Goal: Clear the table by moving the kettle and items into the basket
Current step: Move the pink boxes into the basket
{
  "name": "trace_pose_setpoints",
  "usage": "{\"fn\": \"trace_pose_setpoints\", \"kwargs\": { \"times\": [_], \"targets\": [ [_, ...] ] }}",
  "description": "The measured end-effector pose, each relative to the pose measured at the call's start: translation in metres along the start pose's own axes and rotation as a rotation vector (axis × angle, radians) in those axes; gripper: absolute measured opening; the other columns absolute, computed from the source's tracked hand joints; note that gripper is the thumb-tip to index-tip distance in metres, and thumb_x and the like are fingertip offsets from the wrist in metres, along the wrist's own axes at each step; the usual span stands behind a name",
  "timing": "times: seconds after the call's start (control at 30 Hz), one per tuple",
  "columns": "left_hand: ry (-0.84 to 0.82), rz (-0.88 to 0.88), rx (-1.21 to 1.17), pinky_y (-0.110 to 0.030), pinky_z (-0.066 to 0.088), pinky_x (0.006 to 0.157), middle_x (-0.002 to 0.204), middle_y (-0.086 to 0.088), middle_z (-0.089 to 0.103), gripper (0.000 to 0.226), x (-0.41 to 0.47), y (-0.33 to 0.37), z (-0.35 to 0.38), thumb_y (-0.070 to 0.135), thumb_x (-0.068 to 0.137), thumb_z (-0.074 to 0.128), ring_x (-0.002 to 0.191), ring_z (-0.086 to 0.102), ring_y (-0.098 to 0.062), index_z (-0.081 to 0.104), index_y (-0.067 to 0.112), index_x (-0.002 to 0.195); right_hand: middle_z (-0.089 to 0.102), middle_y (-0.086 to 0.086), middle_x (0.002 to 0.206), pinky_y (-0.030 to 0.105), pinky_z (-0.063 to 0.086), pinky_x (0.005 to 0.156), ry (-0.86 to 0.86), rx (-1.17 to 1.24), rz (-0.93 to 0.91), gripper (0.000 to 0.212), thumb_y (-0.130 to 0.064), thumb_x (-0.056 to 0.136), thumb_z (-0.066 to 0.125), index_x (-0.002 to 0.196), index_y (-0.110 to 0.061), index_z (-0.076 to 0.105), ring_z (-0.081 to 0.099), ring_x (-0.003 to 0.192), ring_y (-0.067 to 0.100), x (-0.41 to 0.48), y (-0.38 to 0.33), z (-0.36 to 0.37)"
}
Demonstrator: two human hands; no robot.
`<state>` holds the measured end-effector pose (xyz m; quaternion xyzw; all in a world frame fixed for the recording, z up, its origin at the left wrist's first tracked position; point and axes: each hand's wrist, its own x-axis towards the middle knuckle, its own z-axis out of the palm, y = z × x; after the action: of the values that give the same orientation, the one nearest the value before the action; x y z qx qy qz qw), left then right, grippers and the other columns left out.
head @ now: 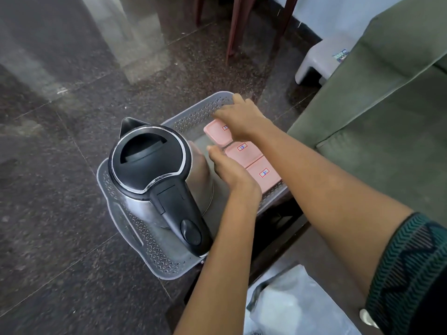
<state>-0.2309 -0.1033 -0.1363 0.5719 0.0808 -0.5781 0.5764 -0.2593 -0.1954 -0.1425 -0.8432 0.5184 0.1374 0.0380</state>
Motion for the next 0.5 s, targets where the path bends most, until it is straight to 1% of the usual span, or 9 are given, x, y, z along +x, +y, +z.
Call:
{"fn": "trace_pose_setpoints", "kwargs": {
  "times": [0.07,0.13,0.2,0.3,0.33,0.4,0.43,0.47,0.5],
  "targets": [
    [-0.029,-0.002,-0.019,-0.009,0.037,0.032,0.033,0.016,0.054,0.04,0.002,-0.001,0.001,0.033,0.101,0.025,0.032,0.053,0.004,0.047,0.018,0.071,0.053,0.001,0.13,0.041,0.036,0.092,-0.016,-0.015,-0.002,0.035,-0.006,0.086,0.049,0.119,-0.016,0.049,0.032,0.127,0.029,-0.002,0.003,0.004],
    [-0.061,0.011,-0.054,-0.011,0.039,0.034,0.04,0.011,0.06,0.04,0.006,-0.002,0.0,0.035,0.101,0.027,0.036,0.057,0.0,0.053,0.018,0.075,0.052,0.002,0.131,0.04,0.036,0.091,-0.015,-0.042,-0.015,0.035,-0.005,0.086,0.049,0.12,-0.015,0.049,0.033,0.127,0.029,-0.003,0.003,0.008],
    [-0.053,0.035,-0.056,-0.013,0.043,0.039,0.055,0.005,0.066,0.042,0.007,-0.002,-0.001,0.037,0.1,0.028,0.043,0.061,-0.006,0.059,0.018,0.079,0.05,0.002,0.134,0.039,0.037,0.09,-0.028,-0.067,-0.026,0.039,-0.007,0.085,0.053,0.123,-0.014,0.048,0.034,0.128,0.029,-0.003,0.003,0.011],
    [-0.046,0.067,0.004,-0.017,0.048,0.045,0.079,-0.003,0.065,0.041,0.006,-0.005,-0.002,0.038,0.099,0.03,0.054,0.064,-0.012,0.063,0.016,0.088,0.045,0.002,0.139,0.04,0.041,0.091,-0.03,-0.022,-0.009,0.047,-0.008,0.081,0.06,0.126,-0.013,0.048,0.036,0.126,0.029,-0.008,0.003,0.01],
    [-0.042,0.082,0.044,-0.021,0.051,0.052,0.087,-0.007,0.067,0.04,0.006,-0.007,-0.002,0.037,0.097,0.032,0.062,0.065,-0.017,0.064,0.014,0.094,0.044,0.003,0.139,0.04,0.041,0.091,-0.006,0.011,0.003,0.048,-0.008,0.08,0.06,0.126,-0.013,0.047,0.036,0.126,0.03,-0.012,0.002,0.008],
    [-0.016,0.125,0.125,-0.035,0.056,0.077,0.105,-0.012,0.069,0.04,0.004,-0.009,-0.005,0.036,0.091,0.039,0.085,0.066,-0.026,0.065,0.009,0.106,0.044,0.004,0.137,0.04,0.041,0.09,0.113,0.074,0.052,0.045,-0.01,0.081,0.059,0.125,-0.013,0.048,0.039,0.122,0.03,-0.029,0.0,0.006],
    [-0.01,0.164,0.182,-0.042,0.052,0.09,0.113,-0.013,0.067,0.042,0.001,-0.009,-0.005,0.036,0.086,0.041,0.097,0.065,-0.029,0.064,0.01,0.111,0.046,0.005,0.134,0.039,0.041,0.087,0.195,0.097,0.081,0.042,-0.011,0.082,0.058,0.123,-0.014,0.05,0.041,0.119,0.03,-0.039,-0.001,0.005],
    [-0.019,0.207,0.26,-0.046,0.047,0.098,0.122,-0.012,0.064,0.047,-0.009,-0.012,-0.006,0.035,0.083,0.041,0.109,0.061,-0.028,0.061,0.011,0.117,0.048,0.006,0.129,0.038,0.041,0.083,0.268,0.135,0.122,0.037,-0.013,0.082,0.057,0.119,-0.014,0.052,0.043,0.115,0.03,-0.057,0.0,0.008],
    [-0.051,0.264,0.335,-0.045,0.041,0.105,0.133,-0.011,0.057,0.05,-0.019,-0.012,-0.007,0.032,0.083,0.04,0.122,0.054,-0.026,0.056,0.01,0.125,0.051,0.007,0.125,0.038,0.041,0.08,0.337,0.186,0.156,0.032,-0.013,0.082,0.056,0.114,-0.014,0.055,0.045,0.111,0.03,-0.071,0.002,0.01]
  ]
}}
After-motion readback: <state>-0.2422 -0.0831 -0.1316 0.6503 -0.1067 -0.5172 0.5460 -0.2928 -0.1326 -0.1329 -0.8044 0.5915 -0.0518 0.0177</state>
